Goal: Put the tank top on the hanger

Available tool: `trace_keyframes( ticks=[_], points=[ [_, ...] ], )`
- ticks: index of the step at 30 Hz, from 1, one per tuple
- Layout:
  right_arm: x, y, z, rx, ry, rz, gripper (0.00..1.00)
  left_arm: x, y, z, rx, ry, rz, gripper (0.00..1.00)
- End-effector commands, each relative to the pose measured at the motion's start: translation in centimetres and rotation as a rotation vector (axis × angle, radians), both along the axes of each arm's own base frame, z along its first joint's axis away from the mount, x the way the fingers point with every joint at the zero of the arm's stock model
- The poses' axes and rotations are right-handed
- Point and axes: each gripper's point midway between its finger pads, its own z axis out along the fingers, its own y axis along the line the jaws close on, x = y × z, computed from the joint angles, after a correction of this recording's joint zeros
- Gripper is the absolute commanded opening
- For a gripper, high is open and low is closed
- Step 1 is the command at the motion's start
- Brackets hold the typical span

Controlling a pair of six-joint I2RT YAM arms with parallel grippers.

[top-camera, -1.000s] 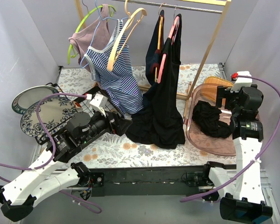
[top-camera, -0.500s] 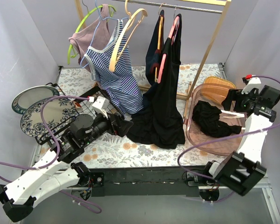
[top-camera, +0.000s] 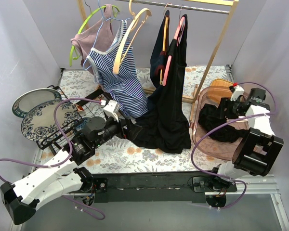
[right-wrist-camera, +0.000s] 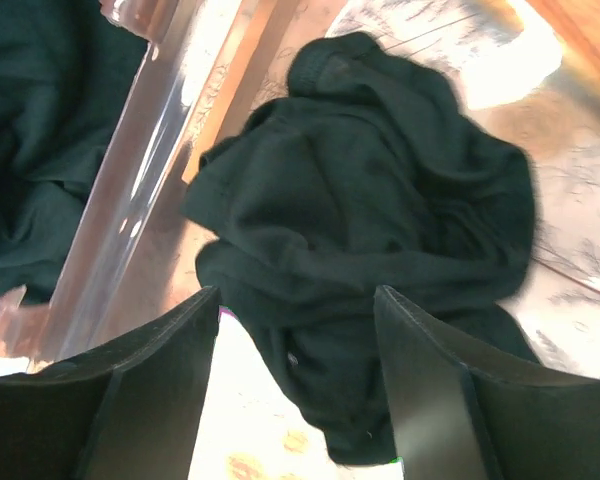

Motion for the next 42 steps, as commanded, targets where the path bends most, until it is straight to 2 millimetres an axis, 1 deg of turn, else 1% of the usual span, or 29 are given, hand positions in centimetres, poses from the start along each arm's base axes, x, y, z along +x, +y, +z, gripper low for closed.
trace_keyframes(
  ticks=[1, 4, 5, 7, 8, 9, 11, 14, 17, 18, 19, 20, 22, 23, 24, 25, 26, 29, 30, 32, 33, 34, 35, 36, 37, 38, 39, 40, 42],
  points=[
    [2.5, -0.1, -1.2, -0.077, -0.003, -0.044, 0.66, 0.1, -0.5, 0.3, -0.032, -0.013, -0.012, 0.98],
    [3.0, -0.6, -1.9, -0.117, 0.004, -0.053, 0.58, -0.1, -0.5, 0.2, -0.051, 0.002, -0.014, 0.98],
    [3.0, -0.6, -2.1, -0.123, 0.006, -0.051, 0.42, -0.2, -0.4, 0.2, -0.054, 0.005, -0.013, 0.98],
    [2.7, -0.6, -2.0, -0.135, 0.001, -0.039, 0.21, -0.4, -0.3, 0.1, -0.067, 0.013, -0.009, 0.98],
    [2.5, -0.5, -2.0, -0.137, -0.003, -0.035, 0.07, -0.4, -0.3, 0.2, -0.072, 0.014, -0.007, 0.98],
    [2.3, -0.4, -1.4, -0.145, -0.022, -0.031, 0.02, -0.4, -0.3, 0.1, -0.073, 0.017, -0.006, 0.98],
    [2.1, -0.5, -0.5, -0.160, -0.050, -0.028, 0.01, -0.5, -0.3, 0.2, -0.081, 0.023, -0.007, 0.98],
    [1.8, -0.3, 2.7, -0.189, -0.133, -0.023, 0.01, -0.6, -0.4, 0.6, -0.088, 0.022, -0.011, 0.98],
    [1.7, 0.0, 8.0, -0.222, -0.266, -0.021, 0.01, -0.5, -0.4, 1.4, -0.099, 0.011, -0.012, 0.98],
    [1.4, 0.2, 10.4, -0.239, -0.329, -0.021, 0.01, -0.5, -0.5, 1.4, -0.098, 0.012, -0.013, 0.98],
    [1.0, 0.6, 11.7, -0.237, -0.356, -0.016, 0.01, -0.5, -0.5, 1.5, -0.100, 0.010, -0.012, 0.98],
    [1.1, 0.5, 14.4, -0.256, -0.416, -0.022, 0.01, -0.5, -0.5, 1.6, -0.101, 0.009, -0.012, 0.98],
    [0.4, 1.1, 18.1, -0.268, -0.501, -0.020, 0.01, -0.5, -0.5, 1.9, -0.104, 0.005, -0.013, 0.98],
    [-0.1, 1.4, 20.9, -0.281, -0.564, -0.021, 0.01, -0.5, -0.5, 2.1, -0.107, 0.002, -0.014, 0.98],
    [-0.5, 1.7, 22.6, -0.282, -0.600, -0.017, 0.01, -0.6, -0.5, 2.2, -0.110, -0.002, -0.019, 0.98],
    [-0.8, 2.4, 23.9, -0.262, -0.626, 0.000, 0.01, -0.7, -0.5, 2.7, -0.121, -0.012, -0.023, 0.98],
    [-1.3, 2.9, 26.8, -0.264, -0.685, 0.007, 0.01, -0.7, -0.5, 2.9, -0.123, -0.016, -0.025, 0.98],
    [-2.2, 4.3, 31.0, -0.229, -0.775, 0.039, 0.01, -0.8, -0.4, 3.4, -0.127, -0.034, -0.029, 0.98],
    [-2.8, 4.6, 33.7, -0.238, -0.836, 0.041, 0.01, -0.8, -0.3, 3.6, -0.126, -0.040, -0.030, 0.98],
    [-3.4, 5.5, 36.6, -0.207, -0.894, 0.055, 0.01, -0.9, -0.3, 3.9, -0.127, -0.045, -0.032, 0.98],
    [-4.3, 6.1, 39.7, -0.211, -0.971, 0.065, 0.01, -0.9, -0.2, 3.9, -0.125, -0.049, -0.033, 0.98],
    [-4.9, 6.9, 41.0, -0.187, -1.003, 0.101, 0.01, -0.9, -0.2, 4.1, -0.126, -0.056, -0.034, 0.98],
    [-4.7, 7.4, 41.8, -0.134, -0.998, 0.104, 0.01, -1.0, -0.1, 4.3, -0.130, -0.062, -0.034, 0.98],
    [-5.2, 8.0, 43.5, -0.117, -1.038, 0.126, 0.01, -1.0, -0.1, 4.4, -0.132, -0.066, -0.034, 0.98],
    [-6.7, 9.2, 45.8, -0.101, -1.094, 0.176, 0.01, -1.0, 0.0, 4.5, -0.133, -0.070, -0.033, 0.98],
    [-6.6, 9.5, 46.6, -0.064, -1.100, 0.194, 0.01, -1.1, 0.1, 4.8, -0.136, -0.075, -0.034, 0.98],
    [-7.1, 10.3, 47.4, 0.005, -1.089, 0.207, 0.01, -1.1, 0.1, 5.0, -0.139, -0.080, -0.034, 0.98],
    [-8.4, 11.4, 49.1, 0.024, -1.145, 0.271, 0.01, -1.1, 0.2, 5.0, -0.136, -0.082, -0.033, 0.98],
    [-9.4, 12.5, 50.2, 0.125, -1.129, 0.306, 0.01, -1.2, 0.4, 5.6, -0.133, -0.097, -0.030, 0.98]
  ],
)
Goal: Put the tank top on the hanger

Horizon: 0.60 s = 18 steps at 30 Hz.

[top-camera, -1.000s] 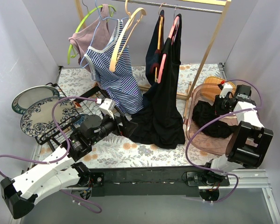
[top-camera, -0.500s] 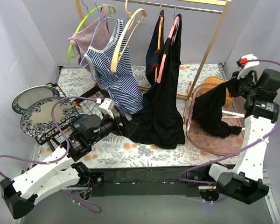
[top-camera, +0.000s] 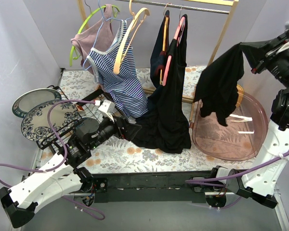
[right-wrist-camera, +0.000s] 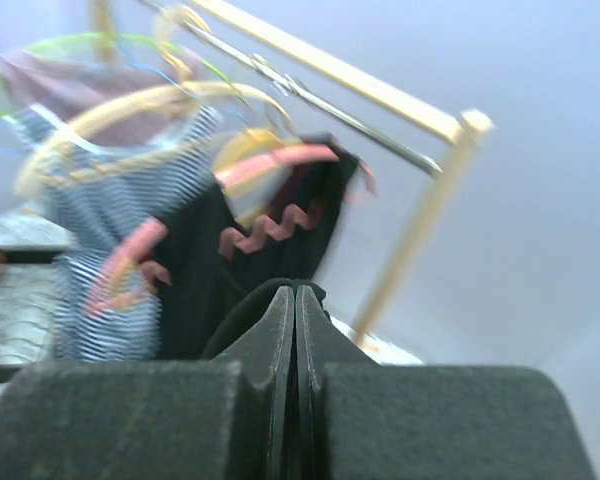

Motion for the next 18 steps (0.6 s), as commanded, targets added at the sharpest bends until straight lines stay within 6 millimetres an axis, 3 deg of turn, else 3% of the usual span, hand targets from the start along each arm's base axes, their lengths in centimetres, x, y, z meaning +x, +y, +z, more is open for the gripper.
trace_keyframes(
  ticks=[1, 4, 9, 18],
  points=[
    [-4.6, 4.6, 5.3, 0.067, -0.086, 0.289, 0.01, -0.2, 0.7, 2.8, -0.017, -0.066, 0.003, 0.98],
    [-7.1, 6.4, 6.1, 0.118, -0.038, 0.430, 0.01, -0.1, 1.2, 3.6, -0.008, -0.090, 0.021, 0.98],
    [-10.5, 8.0, 8.3, 0.104, -0.107, 0.549, 0.01, 0.0, 2.2, 5.2, -0.004, -0.128, 0.057, 0.98],
    [-9.7, 8.2, 8.2, 0.261, -0.006, 0.644, 0.01, 0.2, 2.3, 5.4, -0.013, -0.120, 0.071, 0.98]
  ],
)
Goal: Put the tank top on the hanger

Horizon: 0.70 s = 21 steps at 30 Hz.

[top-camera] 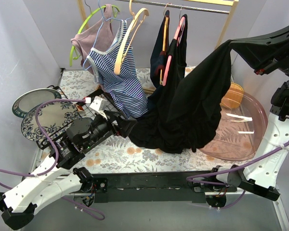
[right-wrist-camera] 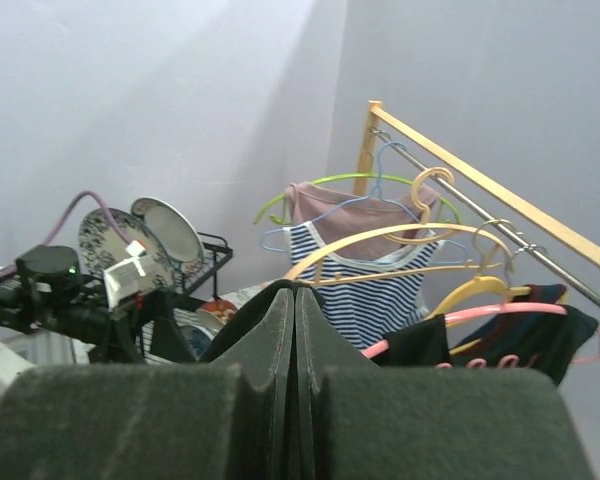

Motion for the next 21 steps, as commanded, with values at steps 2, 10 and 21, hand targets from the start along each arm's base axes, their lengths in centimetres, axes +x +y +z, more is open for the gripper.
trace_keyframes(
  ticks=[2, 10, 21],
  points=[
    [-0.5, 1.2, 0.1, 0.086, 0.070, 0.127, 0.01, 0.1, 0.3, 0.2, 0.002, 0.003, 0.013, 0.98],
    [1.7, 5.9, -5.9, 0.117, 0.277, 0.361, 0.01, 0.4, -0.5, -1.5, 0.029, 0.040, -0.005, 0.98],
    [-0.3, 13.5, -19.3, -0.051, 0.517, 0.659, 0.01, 1.0, -0.1, -3.6, 0.054, 0.080, 0.041, 0.98]
  ],
)
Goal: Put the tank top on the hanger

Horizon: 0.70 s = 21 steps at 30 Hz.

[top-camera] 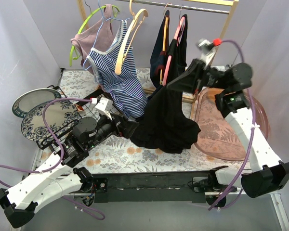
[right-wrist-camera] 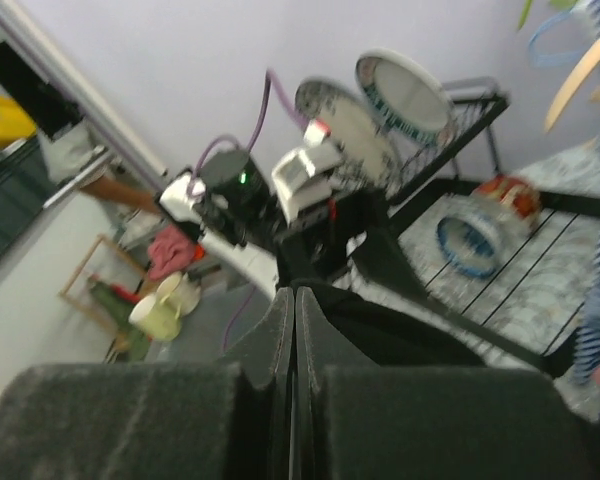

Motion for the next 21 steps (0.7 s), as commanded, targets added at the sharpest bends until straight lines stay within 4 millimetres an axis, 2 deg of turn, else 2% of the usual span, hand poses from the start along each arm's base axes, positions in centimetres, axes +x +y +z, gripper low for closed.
trace_keyframes(
  ticks=[1, 2, 3, 4, 5, 6, 7, 8, 9, 10, 11, 13, 17, 19, 21],
  points=[
    [-3.4, 2.2, -4.5, -0.060, -0.087, 0.130, 0.01, 0.6, 0.7, -1.2, 0.017, 0.023, 0.051, 0.98],
    [-3.7, 2.6, -5.7, -0.085, -0.095, 0.146, 0.01, 0.9, 1.1, -1.5, 0.022, 0.028, 0.079, 0.98],
    [-4.2, 3.7, -7.2, -0.103, -0.235, 0.169, 0.01, 1.0, 1.2, -1.6, 0.020, 0.034, 0.092, 0.98],
    [-4.1, 4.3, -10.2, -0.185, -0.135, 0.173, 0.01, 1.1, 1.6, -2.0, 0.027, 0.044, 0.112, 0.98],
    [-4.4, 4.9, -11.9, -0.224, -0.146, 0.187, 0.01, 1.4, 2.1, -2.2, 0.018, 0.061, 0.155, 0.98],
    [-6.0, 6.1, -13.9, -0.249, -0.267, 0.255, 0.01, 1.5, 2.7, -2.6, 0.019, 0.077, 0.185, 0.98],
    [-6.7, 6.7, -16.9, -0.322, -0.209, 0.287, 0.02, 1.6, 3.1, -2.8, 0.015, 0.089, 0.212, 0.98],
    [-7.4, 7.3, -18.5, -0.351, -0.237, 0.311, 0.04, 1.6, 3.3, -3.4, -0.001, 0.120, 0.239, 0.98],
    [-8.7, 8.1, -19.7, -0.362, -0.312, 0.357, 0.07, 1.6, 3.7, -3.6, -0.004, 0.129, 0.257, 0.98],
    [-8.6, 8.3, -22.0, -0.445, -0.294, 0.350, 0.32, 1.5, 3.7, -3.8, -0.012, 0.139, 0.258, 0.98],
    [-8.6, 8.6, -22.5, -0.475, -0.314, 0.354, 0.51, 1.3, 3.7, -4.1, -0.025, 0.155, 0.258, 0.98],
    [-8.6, 9.1, -23.8, -0.526, -0.342, 0.399, 0.81, 0.9, 3.6, -4.3, -0.046, 0.169, 0.248, 0.98],
    [-7.1, 8.1, -23.1, -0.580, -0.446, 0.327, 0.91, -0.2, 2.8, -4.2, -0.075, 0.162, 0.168, 0.98],
    [-5.1, 6.4, -22.3, -0.605, -0.488, 0.223, 0.92, -1.6, 1.0, -4.2, -0.063, 0.144, 0.026, 0.98],
    [-2.6, 4.0, -22.7, -0.644, -0.487, 0.120, 0.92, -2.6, -0.8, -4.0, -0.061, 0.134, -0.098, 0.98]
  ],
)
